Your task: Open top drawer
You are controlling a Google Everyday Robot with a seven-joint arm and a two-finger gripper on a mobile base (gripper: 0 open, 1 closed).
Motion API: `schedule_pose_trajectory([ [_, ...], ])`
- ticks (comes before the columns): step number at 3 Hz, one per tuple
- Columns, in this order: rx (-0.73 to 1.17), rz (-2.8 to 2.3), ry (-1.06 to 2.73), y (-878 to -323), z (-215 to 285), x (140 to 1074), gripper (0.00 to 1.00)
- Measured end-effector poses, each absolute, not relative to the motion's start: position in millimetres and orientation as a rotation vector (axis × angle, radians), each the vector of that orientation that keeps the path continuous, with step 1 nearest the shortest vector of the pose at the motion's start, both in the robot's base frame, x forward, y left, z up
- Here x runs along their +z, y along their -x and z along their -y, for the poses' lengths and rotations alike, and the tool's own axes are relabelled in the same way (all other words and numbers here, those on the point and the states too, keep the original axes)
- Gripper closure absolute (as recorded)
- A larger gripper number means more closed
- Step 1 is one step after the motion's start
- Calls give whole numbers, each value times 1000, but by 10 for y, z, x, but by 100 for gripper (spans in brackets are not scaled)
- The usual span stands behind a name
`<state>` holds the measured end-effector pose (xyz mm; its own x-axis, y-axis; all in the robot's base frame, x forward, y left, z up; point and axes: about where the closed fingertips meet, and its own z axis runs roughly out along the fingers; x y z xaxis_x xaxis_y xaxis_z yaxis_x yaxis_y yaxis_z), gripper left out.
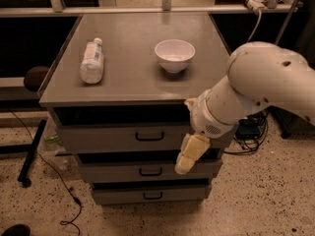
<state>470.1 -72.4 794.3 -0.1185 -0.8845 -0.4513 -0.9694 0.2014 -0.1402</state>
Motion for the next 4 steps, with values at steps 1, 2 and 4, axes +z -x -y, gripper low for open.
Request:
schedule_pose_trajectory([
  [1, 281, -1996, 1752, -4711, 502, 7739, 0],
  [2, 284, -1959, 1772, -4824, 275, 7531, 0],
  [4, 227, -1914, 1825, -5282, 61, 7251, 0],
])
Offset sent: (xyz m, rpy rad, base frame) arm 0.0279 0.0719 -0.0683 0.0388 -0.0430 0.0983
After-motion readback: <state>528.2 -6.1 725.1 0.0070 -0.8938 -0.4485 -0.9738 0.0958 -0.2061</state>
